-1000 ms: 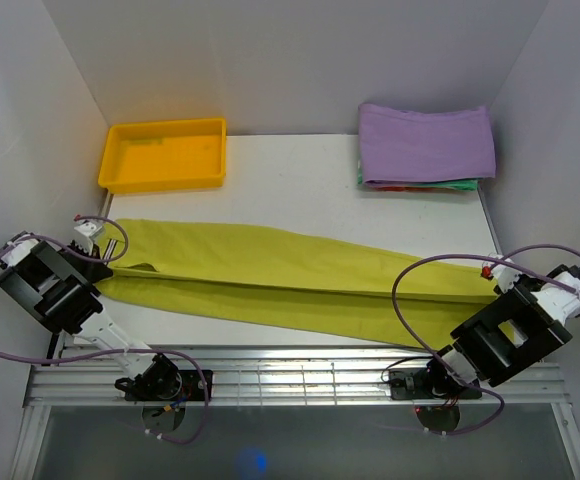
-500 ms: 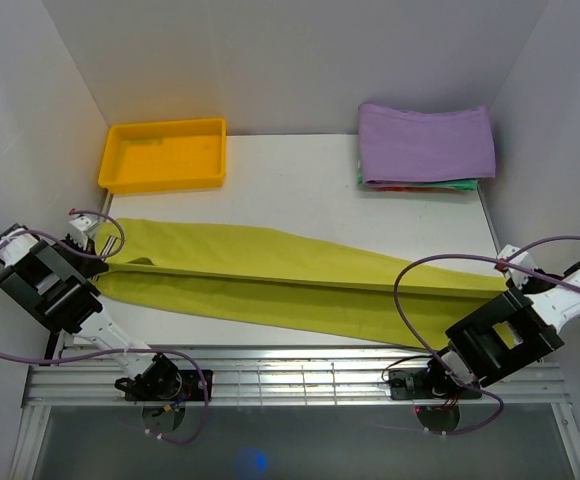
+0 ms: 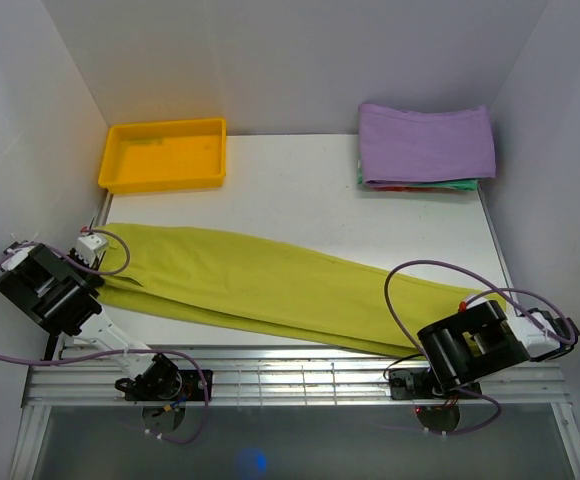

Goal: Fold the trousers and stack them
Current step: Fold the trousers

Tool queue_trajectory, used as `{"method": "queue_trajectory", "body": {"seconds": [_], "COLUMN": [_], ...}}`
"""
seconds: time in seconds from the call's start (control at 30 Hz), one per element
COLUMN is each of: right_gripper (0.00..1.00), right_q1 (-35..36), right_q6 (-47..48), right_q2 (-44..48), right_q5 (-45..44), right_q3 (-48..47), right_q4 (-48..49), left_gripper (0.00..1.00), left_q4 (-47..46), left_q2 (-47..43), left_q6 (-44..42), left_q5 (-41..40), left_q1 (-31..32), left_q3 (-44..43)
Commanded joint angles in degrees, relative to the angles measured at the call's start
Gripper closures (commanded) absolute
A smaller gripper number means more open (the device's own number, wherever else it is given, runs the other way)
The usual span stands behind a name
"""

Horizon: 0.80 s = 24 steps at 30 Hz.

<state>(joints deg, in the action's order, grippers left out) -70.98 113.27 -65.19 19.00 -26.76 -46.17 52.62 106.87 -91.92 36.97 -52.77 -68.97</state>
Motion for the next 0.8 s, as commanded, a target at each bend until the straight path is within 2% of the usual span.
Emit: {"method": "queue_trajectory", "body": {"seconds": [0.0, 0.03, 0.07, 0.1, 0.13, 0.17, 0.23, 0.27, 0.33, 0.37, 0.47, 0.53, 0.67, 0.73, 0.77], "right_gripper": [0.92, 0.92, 0.78, 0.68, 0.57, 0.39, 0.26, 0.13, 0.09, 0.08, 0.06, 0.05, 0.06, 0.13, 0.14], "right_q1": [-0.5, -0.6, -0.5, -0.5, -0.5, -0.5, -0.5, -0.5, -0.3, -0.3, -0.2, 0.0, 2.5, 5.2, 6.5], "right_q6": [42.8, 42.7, 42.4, 41.2, 40.4, 39.4, 36.2, 35.5, 32.8, 31.9, 27.6, 25.3, 14.4, 8.4, 5.8], "right_q2": [0.6, 0.7, 0.9, 1.0, 0.9, 0.4, -1.0, -2.7, -4.4, -6.1, -10.4, -13.1, -16.0, -16.0, -15.8], "right_q5": [-4.0, -4.0, -4.0, -3.5, -2.9, -1.9, 1.1, 1.8, 4.0, 4.3, 5.8, 6.0, 4.6, 3.0, 2.3], "right_q3": [2.6, 2.9, 2.5, 1.8, -1.0, -2.8, -7.6, -12.7, -17.7, -22.4, -29.4, -34.9, -38.4, -36.9, -35.9], "right_q4": [11.0, 11.4, 11.0, 10.1, 7.6, 6.3, 2.5, -1.3, -4.1, -7.2, -12.3, -17.4, -22.0, -22.0, -21.9], "left_gripper": [1.0, 1.0, 0.99, 0.92, 0.74, 0.67, 0.55, 0.51, 0.43, 0.34, 0.27, 0.25, 0.24, 0.23, 0.23], "left_q4": [-9.6, -10.0, -10.0, -9.2, -7.9, -6.4, -1.5, 1.1, 7.3, 9.8, 18.5, 21.6, 22.5, 19.9, 18.4], "left_q2": [1.8, 1.9, 1.9, 1.3, 0.9, 0.3, -2.2, -3.1, -5.8, -6.5, -8.8, -10.0, -12.9, -13.3, -13.4], "left_q6": [0.0, 0.6, 1.3, 1.4, 0.8, -1.2, -3.3, -4.7, -7.6, -8.5, -12.4, -13.5, -13.6, -10.9, -5.6], "left_q5": [-6.2, -6.2, -6.2, -5.5, -5.0, -4.4, -1.7, -0.7, 3.1, 4.0, 6.2, 7.1, 11.0, 11.3, 11.1], "left_q1": [-1.1, -1.0, -0.9, -0.8, -0.9, -1.0, -1.0, -1.0, -1.0, -1.0, -1.0, -1.0, -0.6, 0.6, 2.3], "left_q3": [0.6, 0.7, 0.7, 0.8, 0.7, 0.6, 0.2, -0.4, -2.4, -3.3, -6.6, -7.6, -7.6, -7.1, -6.1]}}
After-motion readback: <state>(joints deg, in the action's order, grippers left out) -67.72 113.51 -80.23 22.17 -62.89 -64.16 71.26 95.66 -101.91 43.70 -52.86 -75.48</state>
